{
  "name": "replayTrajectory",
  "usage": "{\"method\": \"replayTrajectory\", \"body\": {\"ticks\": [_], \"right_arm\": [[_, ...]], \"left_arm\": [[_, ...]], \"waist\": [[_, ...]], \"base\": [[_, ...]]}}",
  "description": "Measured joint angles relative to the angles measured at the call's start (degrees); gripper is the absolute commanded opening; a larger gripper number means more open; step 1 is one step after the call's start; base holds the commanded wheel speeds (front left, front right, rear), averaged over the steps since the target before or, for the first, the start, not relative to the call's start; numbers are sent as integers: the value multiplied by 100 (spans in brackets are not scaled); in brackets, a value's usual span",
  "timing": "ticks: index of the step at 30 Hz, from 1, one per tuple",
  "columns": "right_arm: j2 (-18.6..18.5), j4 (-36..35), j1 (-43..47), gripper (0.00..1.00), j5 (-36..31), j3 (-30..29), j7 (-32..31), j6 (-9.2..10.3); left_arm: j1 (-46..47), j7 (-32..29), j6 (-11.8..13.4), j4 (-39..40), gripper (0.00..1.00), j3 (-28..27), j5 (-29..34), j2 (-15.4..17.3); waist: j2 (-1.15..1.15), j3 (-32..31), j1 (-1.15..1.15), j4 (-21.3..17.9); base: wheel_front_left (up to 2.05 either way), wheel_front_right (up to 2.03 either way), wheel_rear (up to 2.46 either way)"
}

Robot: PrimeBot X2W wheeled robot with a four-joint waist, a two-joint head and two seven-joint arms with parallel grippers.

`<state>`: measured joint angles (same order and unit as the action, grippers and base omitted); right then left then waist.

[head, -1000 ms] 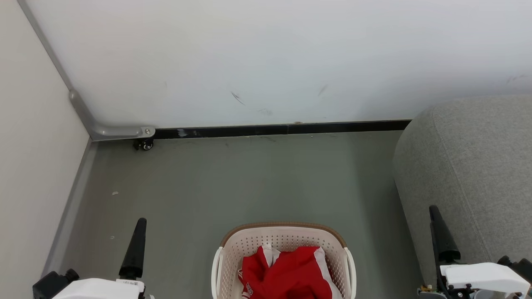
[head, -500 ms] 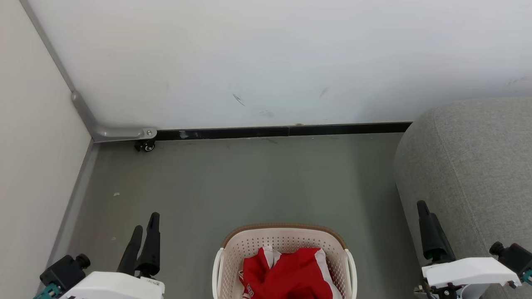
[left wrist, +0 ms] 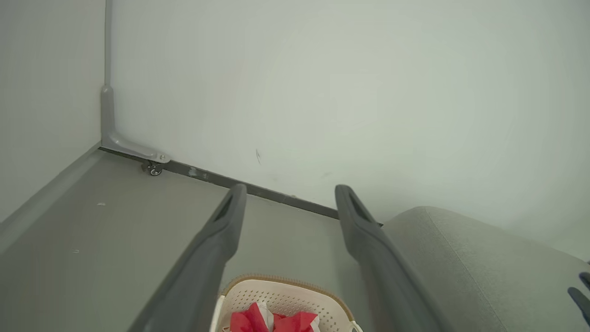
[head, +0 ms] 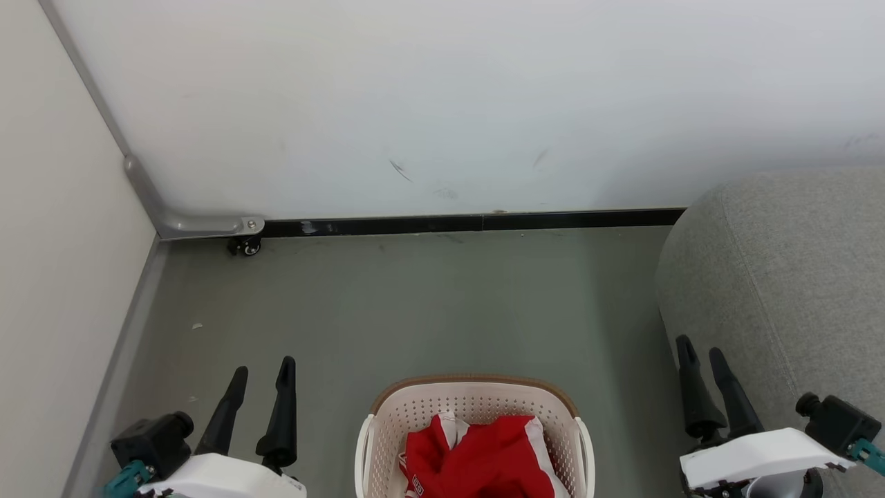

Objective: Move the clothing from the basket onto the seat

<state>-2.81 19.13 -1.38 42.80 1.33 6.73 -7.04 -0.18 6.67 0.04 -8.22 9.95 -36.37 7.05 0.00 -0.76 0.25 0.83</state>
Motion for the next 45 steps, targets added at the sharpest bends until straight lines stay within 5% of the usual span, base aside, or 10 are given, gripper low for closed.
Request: {"method": "replayTrajectory", "body": {"ticks": [30, 45], "right_arm": [[27, 130, -125, 100, -2986, 0, 185, -2], [26, 190, -124, 100, -3195, 56, 186, -3]], "left_arm": [[-101, 634, 829, 78, 100, 460, 2629, 2], [-191, 754, 936, -49, 100, 379, 2871, -80]], "waist": [[0, -28, -21, 21], [0, -19, -21, 23]], "base": [[0, 0, 0], [0, 0, 0]]}}
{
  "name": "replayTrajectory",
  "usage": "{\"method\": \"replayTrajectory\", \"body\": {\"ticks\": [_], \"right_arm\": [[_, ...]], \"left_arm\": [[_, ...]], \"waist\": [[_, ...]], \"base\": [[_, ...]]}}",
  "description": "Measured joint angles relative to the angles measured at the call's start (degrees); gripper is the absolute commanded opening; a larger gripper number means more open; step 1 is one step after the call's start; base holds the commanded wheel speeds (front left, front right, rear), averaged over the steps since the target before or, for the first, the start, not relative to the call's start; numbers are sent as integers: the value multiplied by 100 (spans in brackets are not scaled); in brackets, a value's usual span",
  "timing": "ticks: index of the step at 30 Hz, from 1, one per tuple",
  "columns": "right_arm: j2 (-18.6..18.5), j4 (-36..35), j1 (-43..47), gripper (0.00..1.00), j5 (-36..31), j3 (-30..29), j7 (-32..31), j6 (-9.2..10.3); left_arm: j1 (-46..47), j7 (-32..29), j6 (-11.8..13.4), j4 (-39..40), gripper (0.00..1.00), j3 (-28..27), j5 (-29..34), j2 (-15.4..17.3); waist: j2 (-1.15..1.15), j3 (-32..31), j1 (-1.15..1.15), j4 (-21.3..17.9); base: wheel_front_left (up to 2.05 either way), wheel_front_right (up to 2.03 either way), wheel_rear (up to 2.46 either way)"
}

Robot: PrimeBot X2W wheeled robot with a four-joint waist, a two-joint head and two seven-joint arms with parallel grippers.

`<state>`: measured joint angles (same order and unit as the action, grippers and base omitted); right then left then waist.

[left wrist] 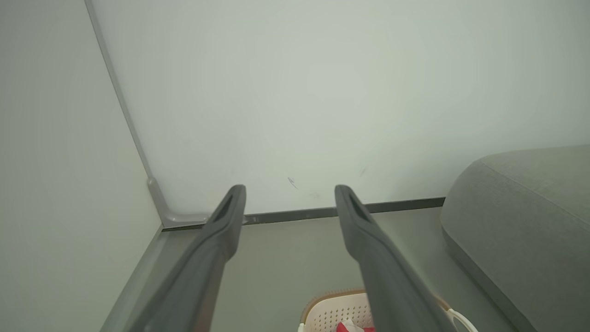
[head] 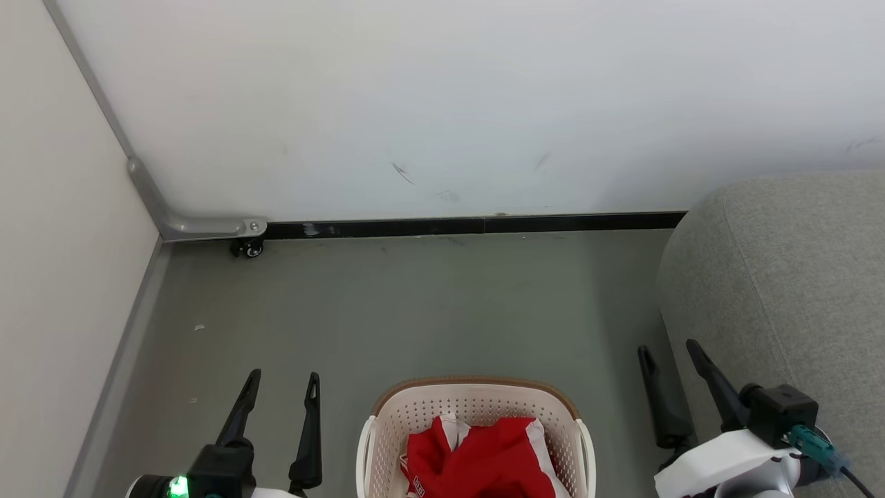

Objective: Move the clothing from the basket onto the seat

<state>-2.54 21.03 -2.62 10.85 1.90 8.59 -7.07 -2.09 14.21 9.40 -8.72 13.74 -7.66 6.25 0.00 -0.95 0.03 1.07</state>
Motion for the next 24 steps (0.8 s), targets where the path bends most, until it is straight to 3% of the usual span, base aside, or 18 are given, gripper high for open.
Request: {"method": "replayTrajectory", "body": {"ticks": [24], "right_arm": [[0, 62, 0, 100, 127, -154, -29, 0]], "left_arm": [[1, 0, 1, -218, 100, -153, -70, -7]], "waist": [[0, 42, -1, -17]], "base": [[0, 0, 0]]}}
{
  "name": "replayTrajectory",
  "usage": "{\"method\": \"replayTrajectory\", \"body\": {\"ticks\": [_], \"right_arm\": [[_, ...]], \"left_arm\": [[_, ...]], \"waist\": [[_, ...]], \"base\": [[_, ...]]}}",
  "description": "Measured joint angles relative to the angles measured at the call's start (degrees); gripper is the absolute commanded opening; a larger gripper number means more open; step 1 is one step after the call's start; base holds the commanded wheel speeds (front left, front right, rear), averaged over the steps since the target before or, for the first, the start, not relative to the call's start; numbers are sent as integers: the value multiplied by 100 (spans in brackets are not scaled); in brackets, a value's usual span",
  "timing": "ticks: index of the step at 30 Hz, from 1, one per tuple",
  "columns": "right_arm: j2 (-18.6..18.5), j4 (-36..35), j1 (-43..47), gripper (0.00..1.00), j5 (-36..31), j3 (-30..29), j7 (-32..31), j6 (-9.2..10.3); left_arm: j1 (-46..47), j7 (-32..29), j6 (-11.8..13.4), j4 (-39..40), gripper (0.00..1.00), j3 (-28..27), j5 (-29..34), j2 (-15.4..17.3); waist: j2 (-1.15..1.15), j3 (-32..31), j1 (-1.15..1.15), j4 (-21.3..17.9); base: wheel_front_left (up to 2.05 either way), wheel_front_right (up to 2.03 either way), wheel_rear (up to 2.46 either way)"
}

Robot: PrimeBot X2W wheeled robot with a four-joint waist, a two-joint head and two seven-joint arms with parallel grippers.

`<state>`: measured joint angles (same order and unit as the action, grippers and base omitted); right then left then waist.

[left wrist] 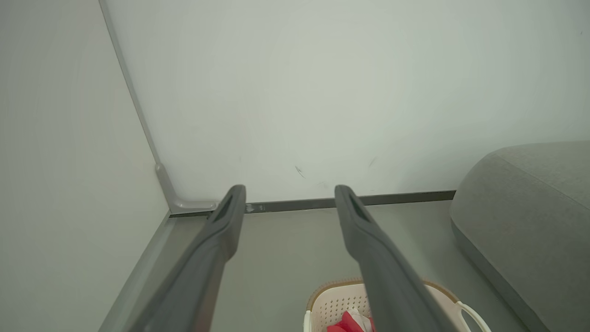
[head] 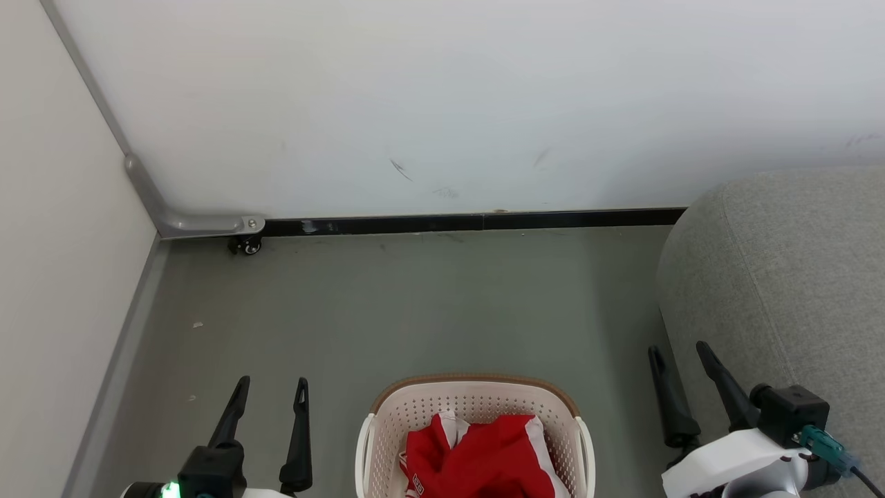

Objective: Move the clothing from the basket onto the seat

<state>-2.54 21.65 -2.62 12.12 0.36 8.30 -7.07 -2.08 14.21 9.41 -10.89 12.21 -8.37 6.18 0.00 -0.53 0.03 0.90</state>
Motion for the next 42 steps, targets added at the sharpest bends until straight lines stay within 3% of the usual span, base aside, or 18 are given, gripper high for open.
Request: {"method": "replayTrajectory", "body": {"ticks": [22, 42], "right_arm": [[1, -94, -1, 100, 45, -77, -47, 0], [4, -470, -206, 100, -14, -323, 133, 0]], "left_arm": [[138, 0, -45, -115, 100, -1, 85, 26], [816, 0, -339, -564, 100, 224, 357, 147]], "waist": [[0, 158, -1, -56], [0, 770, -1, -321]], "base": [[0, 0, 0], [0, 0, 0]]}}
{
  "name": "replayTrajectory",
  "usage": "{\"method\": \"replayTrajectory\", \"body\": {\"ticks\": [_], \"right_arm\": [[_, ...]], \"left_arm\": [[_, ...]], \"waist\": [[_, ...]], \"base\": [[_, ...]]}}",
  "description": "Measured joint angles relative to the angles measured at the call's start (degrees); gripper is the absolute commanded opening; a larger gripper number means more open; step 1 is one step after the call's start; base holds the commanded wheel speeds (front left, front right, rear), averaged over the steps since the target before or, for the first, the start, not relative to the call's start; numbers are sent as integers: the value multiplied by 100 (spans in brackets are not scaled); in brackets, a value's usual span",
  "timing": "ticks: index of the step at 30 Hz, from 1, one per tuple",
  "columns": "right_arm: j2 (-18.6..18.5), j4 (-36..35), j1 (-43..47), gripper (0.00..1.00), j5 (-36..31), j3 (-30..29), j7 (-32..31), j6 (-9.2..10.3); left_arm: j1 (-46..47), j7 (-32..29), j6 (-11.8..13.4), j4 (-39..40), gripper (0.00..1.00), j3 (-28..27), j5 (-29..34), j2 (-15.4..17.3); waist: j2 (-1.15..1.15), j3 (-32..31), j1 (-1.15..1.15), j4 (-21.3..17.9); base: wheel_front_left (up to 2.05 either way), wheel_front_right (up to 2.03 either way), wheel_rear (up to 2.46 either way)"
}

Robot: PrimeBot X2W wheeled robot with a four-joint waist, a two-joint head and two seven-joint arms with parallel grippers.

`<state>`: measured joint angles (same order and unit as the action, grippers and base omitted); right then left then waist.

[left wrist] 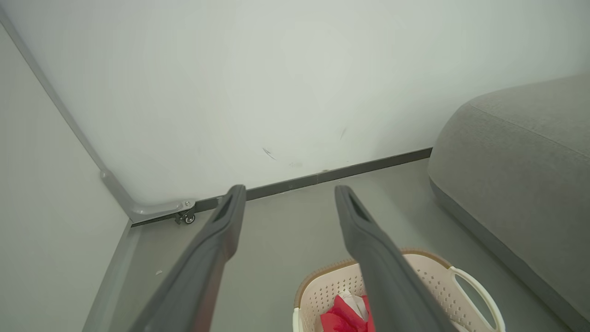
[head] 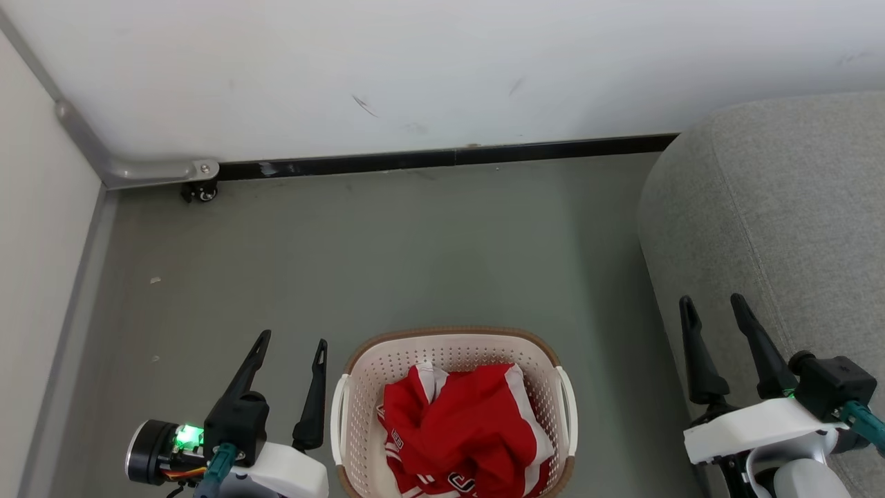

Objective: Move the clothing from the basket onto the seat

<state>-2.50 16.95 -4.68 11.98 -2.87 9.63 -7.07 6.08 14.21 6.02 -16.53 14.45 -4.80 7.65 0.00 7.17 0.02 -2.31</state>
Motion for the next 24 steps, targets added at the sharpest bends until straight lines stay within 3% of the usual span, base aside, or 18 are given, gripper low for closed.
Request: {"method": "replayTrajectory", "body": {"ticks": [24], "right_arm": [[0, -188, -401, 100, 74, -55, 156, 0]], "left_arm": [[666, 0, -208, -746, 100, 333, 355, 140]], "waist": [[0, 945, 0, -547]], "base": [[0, 0, 0]]}}
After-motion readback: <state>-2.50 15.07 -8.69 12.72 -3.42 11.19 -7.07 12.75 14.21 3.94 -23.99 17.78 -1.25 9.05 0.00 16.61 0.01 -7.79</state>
